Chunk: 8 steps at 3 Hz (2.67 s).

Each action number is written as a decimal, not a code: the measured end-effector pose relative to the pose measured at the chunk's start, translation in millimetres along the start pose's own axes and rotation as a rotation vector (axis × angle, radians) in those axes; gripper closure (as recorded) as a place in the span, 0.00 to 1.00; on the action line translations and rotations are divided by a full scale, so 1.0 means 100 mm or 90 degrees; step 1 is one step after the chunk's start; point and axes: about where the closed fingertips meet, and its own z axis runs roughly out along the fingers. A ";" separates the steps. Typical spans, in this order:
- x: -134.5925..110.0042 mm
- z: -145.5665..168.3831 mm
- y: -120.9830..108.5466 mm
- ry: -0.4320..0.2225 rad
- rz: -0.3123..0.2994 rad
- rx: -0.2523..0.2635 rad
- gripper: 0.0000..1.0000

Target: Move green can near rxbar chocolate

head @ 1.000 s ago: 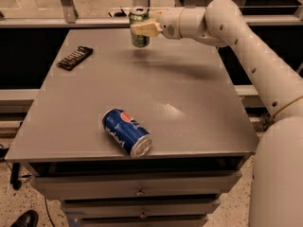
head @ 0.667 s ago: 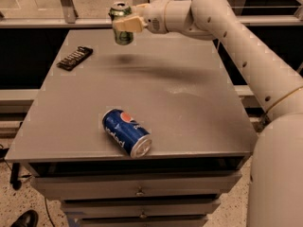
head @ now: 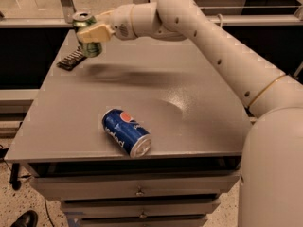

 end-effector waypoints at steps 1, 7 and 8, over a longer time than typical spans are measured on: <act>0.14 0.27 0.24 0.019 0.005 -0.030 1.00; 0.64 0.52 -0.01 0.069 0.043 -0.028 0.15; 0.74 0.37 -0.10 0.068 0.038 -0.020 0.00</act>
Offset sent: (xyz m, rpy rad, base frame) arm -0.0036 0.0510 -0.0493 -0.0712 0.0357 0.0558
